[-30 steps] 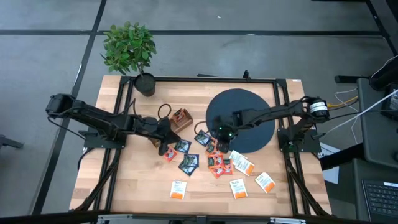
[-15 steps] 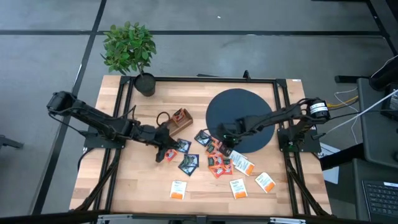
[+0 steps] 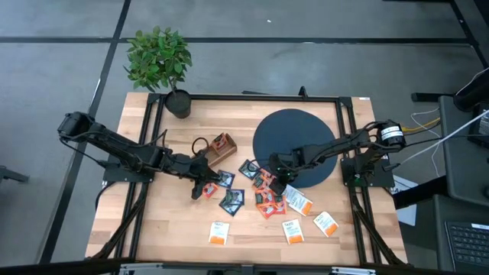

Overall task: Pick & Place Tea
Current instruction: Put the orange tea bag into the right section of the wooden organizer

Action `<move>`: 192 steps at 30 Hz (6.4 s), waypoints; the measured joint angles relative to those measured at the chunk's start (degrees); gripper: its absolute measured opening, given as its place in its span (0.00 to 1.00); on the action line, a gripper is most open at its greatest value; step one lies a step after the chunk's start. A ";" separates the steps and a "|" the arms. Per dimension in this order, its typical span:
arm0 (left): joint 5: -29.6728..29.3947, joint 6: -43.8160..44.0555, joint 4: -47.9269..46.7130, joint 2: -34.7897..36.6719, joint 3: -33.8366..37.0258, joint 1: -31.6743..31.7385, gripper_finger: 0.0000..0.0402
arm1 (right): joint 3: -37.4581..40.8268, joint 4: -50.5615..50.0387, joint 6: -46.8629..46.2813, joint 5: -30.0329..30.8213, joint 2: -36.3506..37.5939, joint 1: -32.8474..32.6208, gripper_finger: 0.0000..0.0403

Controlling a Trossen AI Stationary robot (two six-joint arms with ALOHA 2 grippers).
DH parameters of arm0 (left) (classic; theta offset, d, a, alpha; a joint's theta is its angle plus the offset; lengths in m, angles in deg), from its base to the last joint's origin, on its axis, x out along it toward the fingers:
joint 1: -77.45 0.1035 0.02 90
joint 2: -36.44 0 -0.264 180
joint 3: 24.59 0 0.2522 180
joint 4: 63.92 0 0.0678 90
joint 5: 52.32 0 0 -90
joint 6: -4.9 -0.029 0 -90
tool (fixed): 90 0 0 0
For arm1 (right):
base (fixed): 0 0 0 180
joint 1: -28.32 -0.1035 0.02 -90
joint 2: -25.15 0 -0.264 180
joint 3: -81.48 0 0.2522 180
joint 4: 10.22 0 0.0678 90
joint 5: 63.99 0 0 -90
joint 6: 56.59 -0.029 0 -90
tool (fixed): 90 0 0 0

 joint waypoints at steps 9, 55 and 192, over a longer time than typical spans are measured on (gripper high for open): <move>-0.02 0.00 0.04 0.00 0.00 0.00 0.17 | 0.02 3.55 -0.06 -1.86 0.00 0.02 0.55; -0.20 -0.50 0.23 -0.02 -0.02 0.07 0.16 | 0.02 8.58 0.38 -2.08 -3.17 -0.94 0.45; -33.62 -58.73 -0.71 -56.11 -41.07 -13.25 0.29 | 0.00 -6.25 -6.09 17.35 8.24 -10.01 0.45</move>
